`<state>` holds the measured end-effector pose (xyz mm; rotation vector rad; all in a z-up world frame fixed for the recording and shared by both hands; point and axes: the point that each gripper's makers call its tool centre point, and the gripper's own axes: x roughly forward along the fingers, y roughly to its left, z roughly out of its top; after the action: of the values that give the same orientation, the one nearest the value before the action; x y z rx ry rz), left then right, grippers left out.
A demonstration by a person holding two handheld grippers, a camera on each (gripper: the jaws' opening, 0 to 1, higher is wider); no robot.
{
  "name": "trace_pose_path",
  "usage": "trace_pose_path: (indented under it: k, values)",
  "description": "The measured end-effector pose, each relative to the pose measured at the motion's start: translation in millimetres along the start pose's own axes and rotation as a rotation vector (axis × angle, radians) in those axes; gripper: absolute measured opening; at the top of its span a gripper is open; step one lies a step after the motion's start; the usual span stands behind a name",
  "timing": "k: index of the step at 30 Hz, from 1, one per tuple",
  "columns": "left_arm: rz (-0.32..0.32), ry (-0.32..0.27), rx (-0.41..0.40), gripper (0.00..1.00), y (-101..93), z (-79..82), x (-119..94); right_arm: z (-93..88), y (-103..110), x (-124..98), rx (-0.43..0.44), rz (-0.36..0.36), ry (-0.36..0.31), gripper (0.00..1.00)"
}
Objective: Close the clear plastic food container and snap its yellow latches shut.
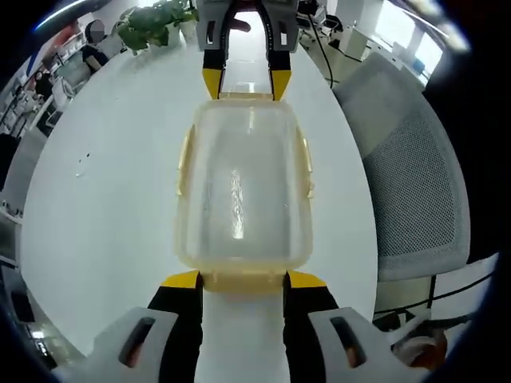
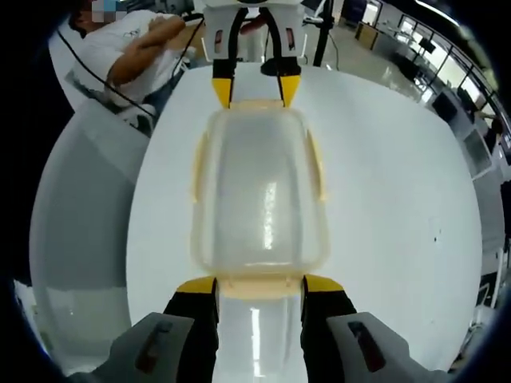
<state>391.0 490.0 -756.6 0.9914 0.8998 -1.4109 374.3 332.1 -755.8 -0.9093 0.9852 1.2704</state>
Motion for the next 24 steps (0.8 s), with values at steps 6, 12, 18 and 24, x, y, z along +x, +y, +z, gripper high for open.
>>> trace_pose_path:
  k: [6,12,18,24]
  values:
    - [0.000,-0.009,-0.001,0.38,-2.9,6.1,0.2,-6.5,2.8,-2.8,0.004,0.001,0.003,0.39]
    - [0.009,-0.007,0.008,0.38,-3.1,12.6,2.2,-11.5,3.5,-4.5,0.010,0.000,0.012,0.39]
    - [0.009,-0.009,0.001,0.38,-5.0,19.9,9.7,-22.0,4.7,-7.1,0.008,0.005,0.022,0.39]
    - [0.007,-0.013,0.010,0.38,-5.0,27.9,11.4,-31.1,5.8,-9.4,0.017,0.002,0.021,0.38]
